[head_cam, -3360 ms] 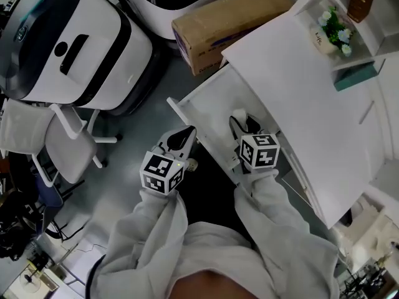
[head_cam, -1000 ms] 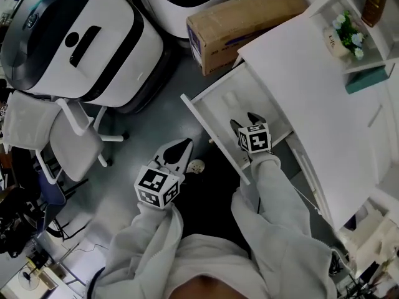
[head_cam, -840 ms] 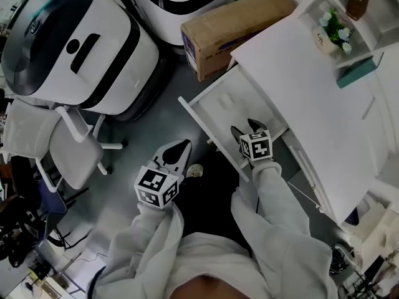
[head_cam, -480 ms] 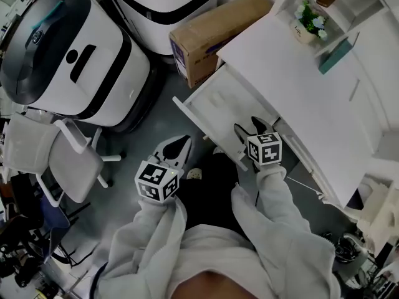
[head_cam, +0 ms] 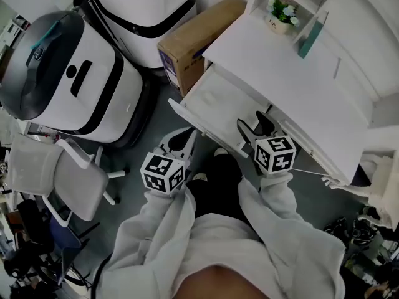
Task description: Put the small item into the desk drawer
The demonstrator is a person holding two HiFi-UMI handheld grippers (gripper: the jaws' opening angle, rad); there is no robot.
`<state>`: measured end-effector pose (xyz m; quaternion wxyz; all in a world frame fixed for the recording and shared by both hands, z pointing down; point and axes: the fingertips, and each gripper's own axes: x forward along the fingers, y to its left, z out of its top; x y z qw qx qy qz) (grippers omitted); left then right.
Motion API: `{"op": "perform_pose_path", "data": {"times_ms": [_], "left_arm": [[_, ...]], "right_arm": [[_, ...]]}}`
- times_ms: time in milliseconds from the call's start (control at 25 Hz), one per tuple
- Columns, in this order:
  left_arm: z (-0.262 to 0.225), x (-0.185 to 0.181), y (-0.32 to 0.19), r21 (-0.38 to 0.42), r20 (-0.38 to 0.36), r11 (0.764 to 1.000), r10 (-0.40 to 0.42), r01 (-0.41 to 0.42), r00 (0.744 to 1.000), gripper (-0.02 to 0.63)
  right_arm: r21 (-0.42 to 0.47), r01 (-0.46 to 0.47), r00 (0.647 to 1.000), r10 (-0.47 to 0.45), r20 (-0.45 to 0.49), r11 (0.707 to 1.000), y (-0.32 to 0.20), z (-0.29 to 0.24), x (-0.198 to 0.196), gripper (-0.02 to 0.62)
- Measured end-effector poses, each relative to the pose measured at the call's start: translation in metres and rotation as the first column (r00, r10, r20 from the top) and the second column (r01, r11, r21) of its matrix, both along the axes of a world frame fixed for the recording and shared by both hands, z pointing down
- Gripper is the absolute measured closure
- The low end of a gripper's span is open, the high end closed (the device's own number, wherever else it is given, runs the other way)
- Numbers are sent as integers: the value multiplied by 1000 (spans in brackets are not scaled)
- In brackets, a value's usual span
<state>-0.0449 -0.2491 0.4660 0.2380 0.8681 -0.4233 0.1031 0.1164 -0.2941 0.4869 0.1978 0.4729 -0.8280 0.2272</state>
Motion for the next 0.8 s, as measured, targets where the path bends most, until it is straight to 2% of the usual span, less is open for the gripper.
{"op": "perform_pose_path", "data": {"times_ms": [160,360,520,640,800], "left_arm": [[-19,12,3,39,-30,998,48,-47,998,589],[-58,23,7,127,-82,986,114,-103,990,589],[-79,29,9,185,-85,973,154,-137,984,589],[-88,36,13,214,-79,964,179,-159,981,589],[-91,47,19,226,-82,956,211,-188,974,589]], "right_arm": [[73,-63,998,61,32,995,16,-35,6,290],[158,-147,988,138,69,976,41,-74,10,303],[250,-213,977,205,55,945,63,-103,18,395],[306,-251,967,251,40,918,76,-118,26,438],[339,-328,944,320,81,882,88,-125,41,519]]}}
